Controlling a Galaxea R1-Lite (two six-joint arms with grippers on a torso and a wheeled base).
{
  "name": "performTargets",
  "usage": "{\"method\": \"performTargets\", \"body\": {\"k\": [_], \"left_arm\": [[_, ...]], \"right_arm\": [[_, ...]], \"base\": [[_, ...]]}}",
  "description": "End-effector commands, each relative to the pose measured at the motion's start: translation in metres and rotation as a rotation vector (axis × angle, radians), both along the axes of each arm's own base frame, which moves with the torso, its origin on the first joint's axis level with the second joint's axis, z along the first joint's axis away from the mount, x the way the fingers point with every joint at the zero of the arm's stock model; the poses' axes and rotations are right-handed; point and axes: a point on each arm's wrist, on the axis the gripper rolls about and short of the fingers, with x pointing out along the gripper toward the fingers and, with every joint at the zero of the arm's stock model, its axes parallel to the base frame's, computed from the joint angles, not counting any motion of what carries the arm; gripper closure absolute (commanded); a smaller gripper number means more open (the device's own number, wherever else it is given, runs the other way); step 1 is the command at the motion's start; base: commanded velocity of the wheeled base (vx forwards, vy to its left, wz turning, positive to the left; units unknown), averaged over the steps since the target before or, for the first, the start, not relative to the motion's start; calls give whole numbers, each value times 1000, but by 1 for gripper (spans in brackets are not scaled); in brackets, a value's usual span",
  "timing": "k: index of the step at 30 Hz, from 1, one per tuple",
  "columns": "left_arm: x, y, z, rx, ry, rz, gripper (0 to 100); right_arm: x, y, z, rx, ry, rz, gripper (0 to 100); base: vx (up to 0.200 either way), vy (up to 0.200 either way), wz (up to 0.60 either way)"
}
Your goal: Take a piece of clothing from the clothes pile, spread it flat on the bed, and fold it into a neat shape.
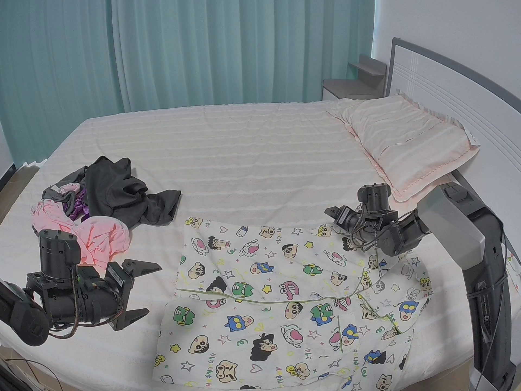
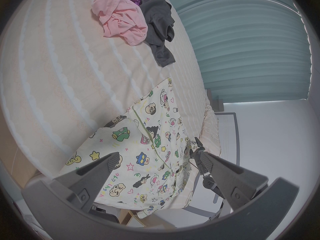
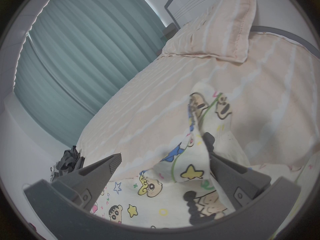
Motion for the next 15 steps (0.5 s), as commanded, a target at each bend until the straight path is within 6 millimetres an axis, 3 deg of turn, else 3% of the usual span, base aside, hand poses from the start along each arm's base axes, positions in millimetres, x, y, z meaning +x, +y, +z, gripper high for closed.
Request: {"method": "performTargets", "body": {"k": [1, 5, 11, 15], "left_arm": [[0, 0, -1, 1, 3, 0, 0], [0, 0, -1, 1, 5, 0, 0], [0, 0, -1, -1, 4, 1, 0], [0, 0, -1, 1, 3, 0, 0]], "right_arm": [[1, 12, -11, -7, 6, 25, 0], [11, 20, 2, 11, -65, 36, 0], [34, 14, 45, 58, -260, -43, 0], [37, 6, 44, 50, -273, -80, 0]], "base": [[0, 0, 0], [0, 0, 0], [0, 0, 0], [0, 0, 0]]}}
